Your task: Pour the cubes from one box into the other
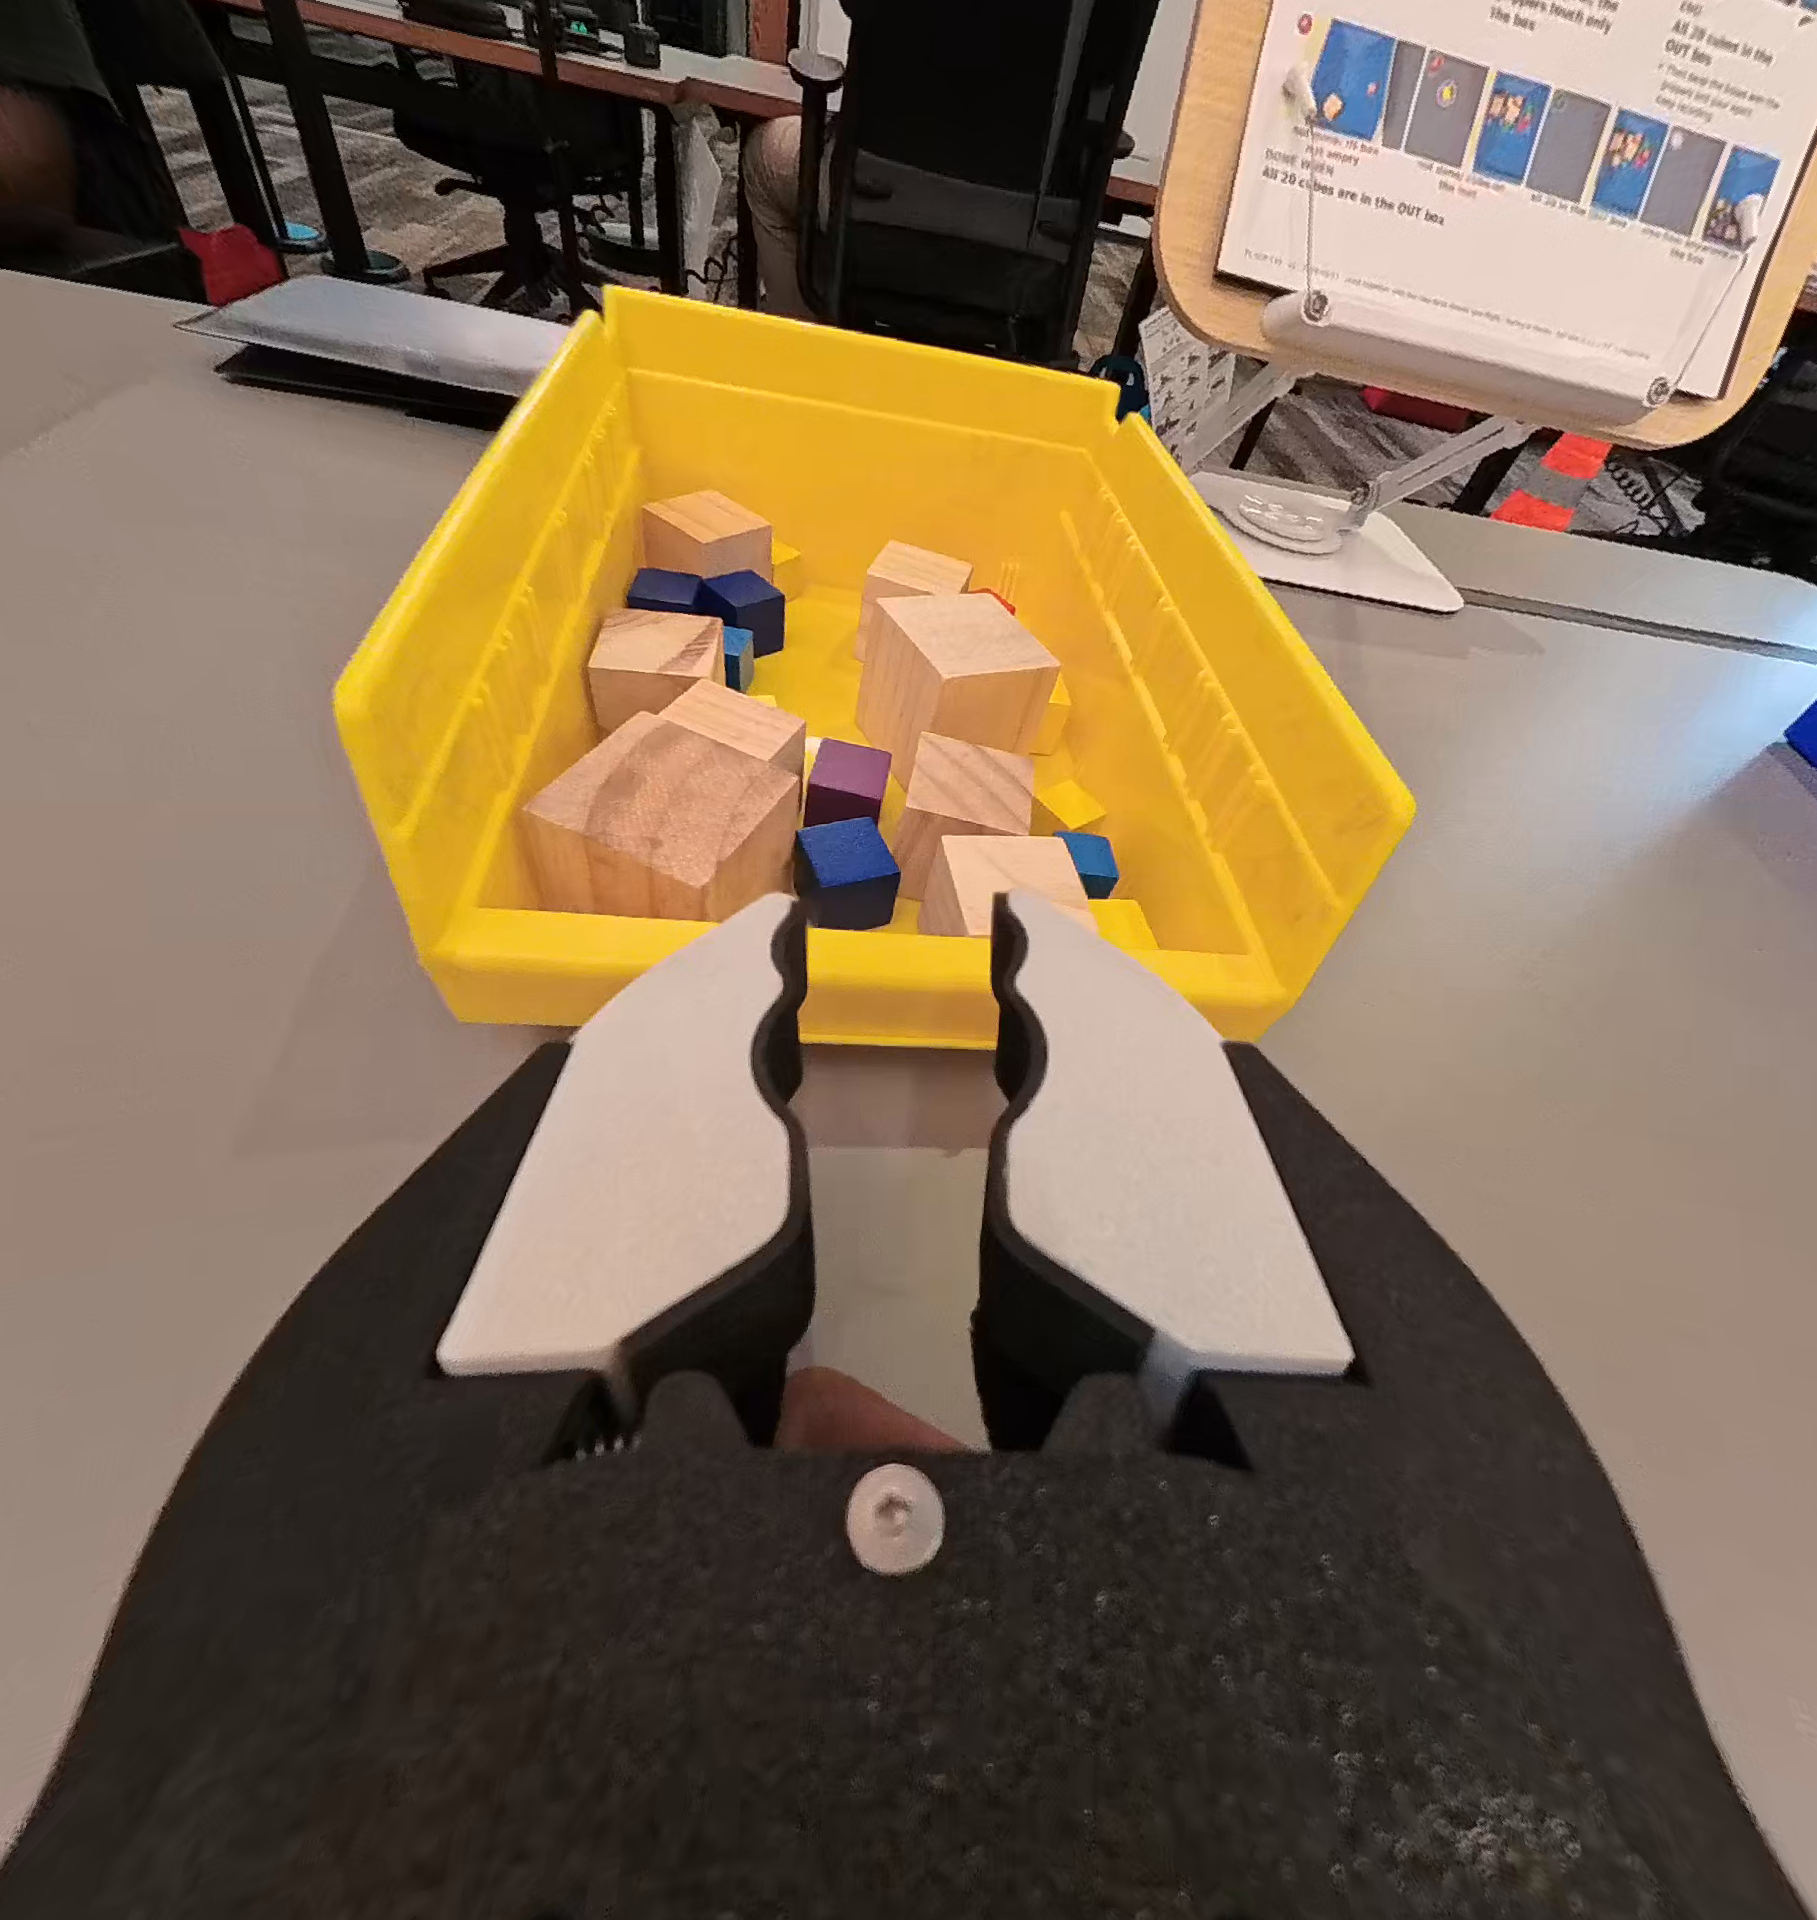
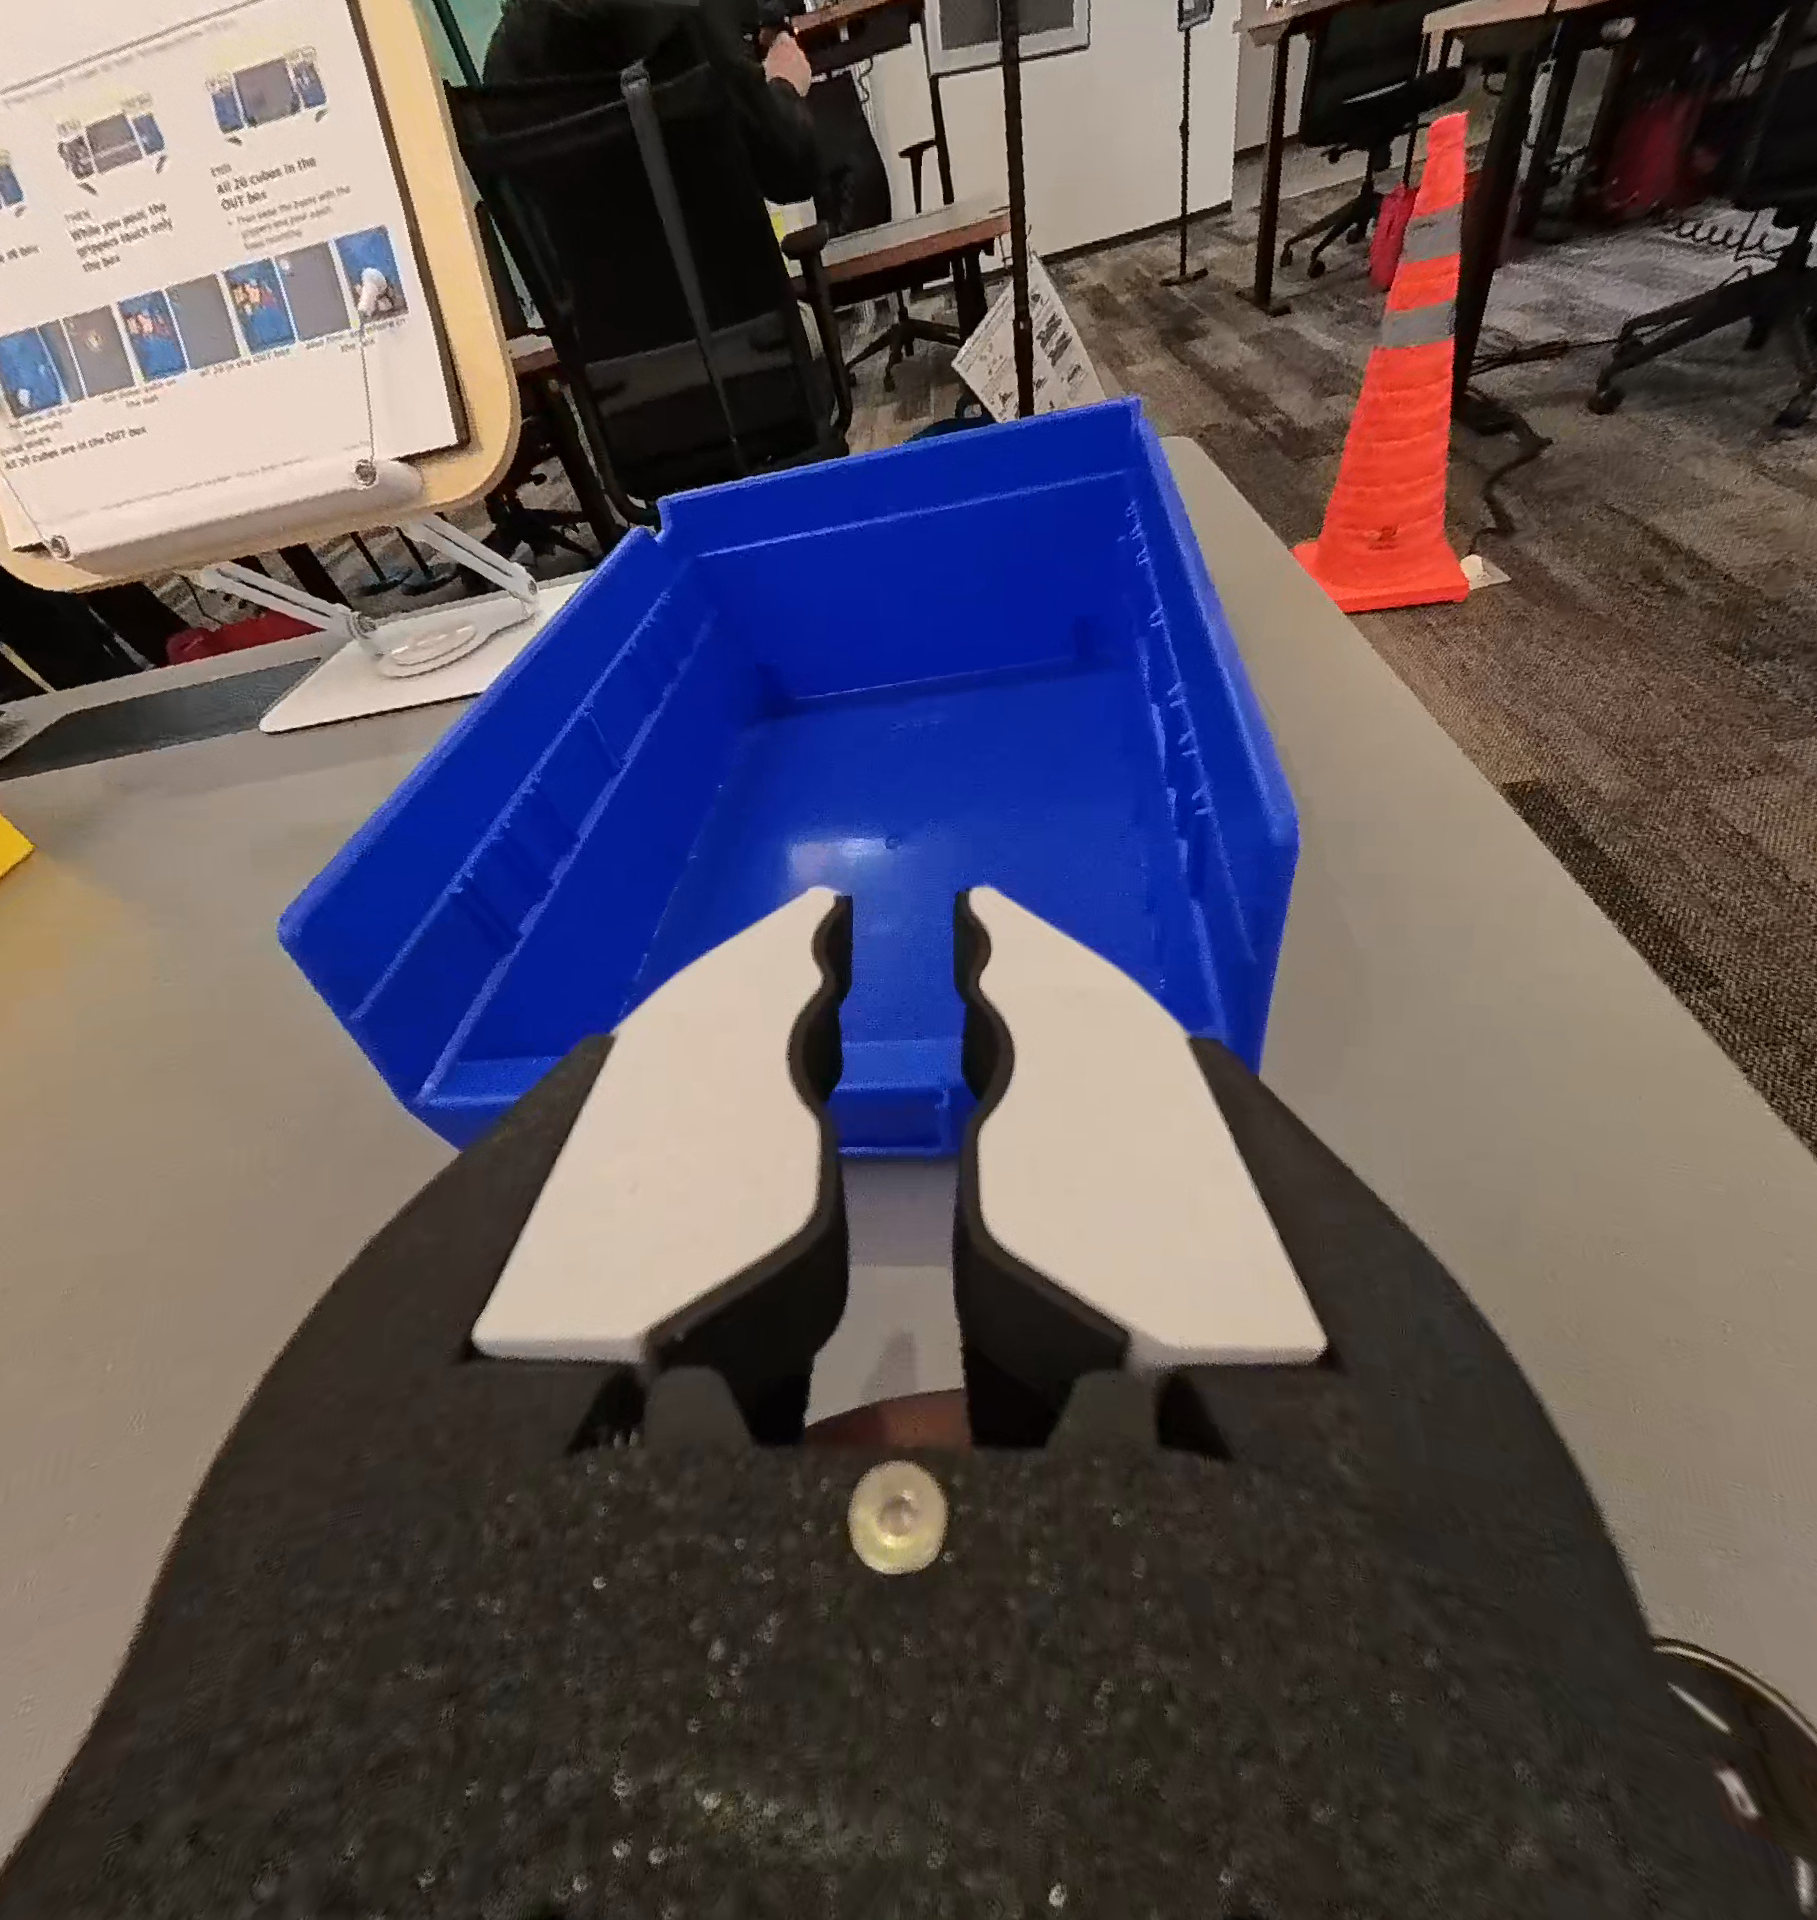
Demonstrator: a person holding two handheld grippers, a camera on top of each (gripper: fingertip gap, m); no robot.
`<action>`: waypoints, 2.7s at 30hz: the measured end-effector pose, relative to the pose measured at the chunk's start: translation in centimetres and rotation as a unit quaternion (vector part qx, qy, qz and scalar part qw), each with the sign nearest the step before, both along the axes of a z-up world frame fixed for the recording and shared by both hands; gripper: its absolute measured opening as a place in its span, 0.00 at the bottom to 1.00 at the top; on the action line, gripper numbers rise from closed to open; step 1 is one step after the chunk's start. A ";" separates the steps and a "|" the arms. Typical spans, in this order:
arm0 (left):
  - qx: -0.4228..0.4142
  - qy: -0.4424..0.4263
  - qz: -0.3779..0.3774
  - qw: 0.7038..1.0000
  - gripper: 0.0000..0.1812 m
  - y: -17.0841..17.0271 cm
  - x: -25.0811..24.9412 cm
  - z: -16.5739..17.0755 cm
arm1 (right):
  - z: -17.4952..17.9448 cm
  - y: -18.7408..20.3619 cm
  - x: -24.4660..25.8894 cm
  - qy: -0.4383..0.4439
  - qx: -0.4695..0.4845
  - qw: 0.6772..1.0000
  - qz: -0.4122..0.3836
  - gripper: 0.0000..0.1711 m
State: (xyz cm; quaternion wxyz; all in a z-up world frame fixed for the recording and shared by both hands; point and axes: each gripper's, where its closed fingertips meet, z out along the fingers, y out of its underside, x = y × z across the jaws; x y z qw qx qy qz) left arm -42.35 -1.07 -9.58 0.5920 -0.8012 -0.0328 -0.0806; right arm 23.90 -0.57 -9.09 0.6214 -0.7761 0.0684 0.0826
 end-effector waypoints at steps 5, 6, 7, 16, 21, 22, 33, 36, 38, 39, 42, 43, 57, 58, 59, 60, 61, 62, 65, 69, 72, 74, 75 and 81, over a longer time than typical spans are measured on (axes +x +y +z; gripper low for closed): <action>0.004 -0.012 0.014 1.000 0.18 0.0 -1.3 0.2 | -0.4 0.1 -0.6 -0.004 -0.011 1.000 0.007 0.10; 0.005 -0.024 0.018 1.000 0.18 0.1 -1.8 0.2 | -0.5 0.1 -0.7 -0.007 -0.010 1.000 0.007 0.10; 0.006 -0.039 0.023 0.999 0.18 0.1 -2.4 0.3 | -0.5 0.1 -0.8 -0.012 -0.011 1.000 0.008 0.10; -0.010 -0.075 0.058 0.995 0.18 0.2 -5.9 -0.8 | -1.0 0.5 -2.0 -0.029 -0.024 0.999 0.023 0.10; -0.015 0.041 0.092 0.995 0.18 1.0 -8.4 -0.8 | -0.7 0.4 -2.9 -0.045 -0.018 0.998 0.033 0.10; -0.019 0.068 0.095 0.993 0.18 1.3 -8.9 -0.7 | -0.8 0.4 -3.1 -0.057 -0.020 0.998 0.036 0.10; -0.246 0.081 -0.044 0.965 0.21 10.6 -10.3 1.9 | 0.3 1.1 -7.9 -0.121 -0.031 0.987 0.105 0.10; -0.314 0.084 -0.048 0.944 0.19 14.5 -11.0 0.9 | 0.4 1.0 -9.2 -0.137 -0.032 0.983 0.118 0.10; -0.354 0.074 -0.059 0.931 0.20 16.7 -10.7 0.0 | 0.3 1.1 -9.7 -0.148 -0.036 0.981 0.122 0.10; -0.366 0.069 -0.052 0.927 0.21 17.9 -10.7 -0.2 | 0.2 1.1 -9.9 -0.149 -0.040 0.981 0.121 0.10; -0.397 0.039 -0.041 0.916 0.19 21.0 -10.5 -1.1 | -0.2 1.1 -10.7 -0.144 -0.046 0.980 0.133 0.10; -0.417 0.034 -0.047 0.907 0.19 21.5 -10.3 -1.7 | -0.3 1.1 -11.0 -0.147 -0.050 0.978 0.138 0.10; -0.466 0.063 -0.134 0.872 0.02 21.4 -7.5 -3.8 | 8.3 9.9 -28.9 -0.260 -0.186 0.867 0.382 0.19; -0.465 0.064 -0.144 0.871 0.02 21.3 -6.8 -3.8 | 9.6 11.7 -30.9 -0.284 -0.173 0.858 0.391 0.19; -0.464 0.071 -0.152 0.870 0.02 21.3 -6.1 -3.8 | 10.4 13.5 -33.1 -0.301 -0.167 0.847 0.406 0.19; -0.463 0.080 -0.158 0.868 0.02 21.1 -5.4 -3.9 | 10.6 15.3 -35.2 -0.313 -0.173 0.832 0.424 0.19; -0.463 0.090 -0.162 0.867 0.02 21.0 -4.8 -3.9 | 10.3 16.9 -37.2 -0.322 -0.188 0.815 0.443 0.19; -0.462 0.096 -0.167 0.866 0.02 20.9 -4.1 -3.9 | 9.6 18.4 -39.2 -0.328 -0.205 0.797 0.463 0.19; -0.458 0.110 -0.186 0.862 0.02 20.4 -2.1 -3.9 | 6.4 21.4 -43.6 -0.336 -0.272 0.742 0.512 0.19; -0.450 0.123 -0.205 0.861 0.02 20.0 0.1 -3.9 | 1.9 23.0 -47.1 -0.335 -0.351 0.686 0.542 0.22; -0.444 0.128 -0.213 0.861 0.02 19.9 0.8 -4.0 | -2.1 23.2 -47.5 -0.379 -0.397 0.643 0.534 0.22; -0.443 0.133 -0.222 0.858 0.02 19.8 1.1 -4.0 | -4.1 22.9 -47.1 -0.399 -0.426 0.615 0.531 0.20; -0.441 0.142 -0.233 0.855 0.02 19.7 1.2 -4.0 | -4.2 22.2 -48.0 -0.357 -0.440 0.611 0.552 0.07; -0.441 0.171 -0.265 0.840 0.02 19.3 3.6 -3.2 | -3.6 20.4 -45.2 -0.378 -0.440 0.591 0.561 0.02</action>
